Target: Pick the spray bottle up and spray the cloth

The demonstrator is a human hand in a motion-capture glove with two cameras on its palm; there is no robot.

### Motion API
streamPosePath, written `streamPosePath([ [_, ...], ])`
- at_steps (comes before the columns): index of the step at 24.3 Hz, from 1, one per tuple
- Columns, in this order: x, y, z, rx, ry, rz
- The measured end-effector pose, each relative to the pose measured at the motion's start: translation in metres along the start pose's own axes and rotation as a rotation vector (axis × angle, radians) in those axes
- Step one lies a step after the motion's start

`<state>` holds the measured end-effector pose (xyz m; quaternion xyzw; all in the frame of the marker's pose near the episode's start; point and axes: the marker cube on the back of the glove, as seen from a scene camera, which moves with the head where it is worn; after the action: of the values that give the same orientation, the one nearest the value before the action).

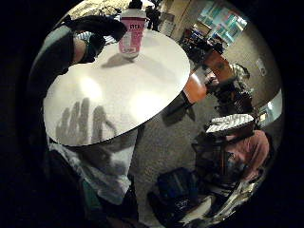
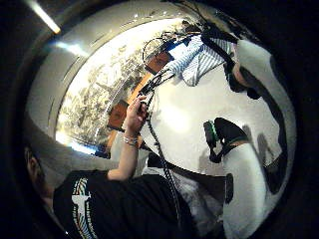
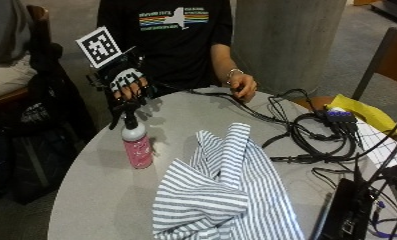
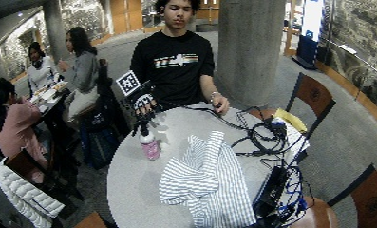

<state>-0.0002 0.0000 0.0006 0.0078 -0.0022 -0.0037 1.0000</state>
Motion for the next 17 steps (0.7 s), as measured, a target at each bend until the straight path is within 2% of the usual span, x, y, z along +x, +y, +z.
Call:
streamPosePath([
  [5, 0.000, 0.000, 0.002, 0.013, -0.003, 0.022],
  [9, -0.002, -0.006, 0.005, 0.090, -0.001, 0.089],
  [17, 0.001, 0.010, 0.002, -0.018, -0.063, 0.079],
])
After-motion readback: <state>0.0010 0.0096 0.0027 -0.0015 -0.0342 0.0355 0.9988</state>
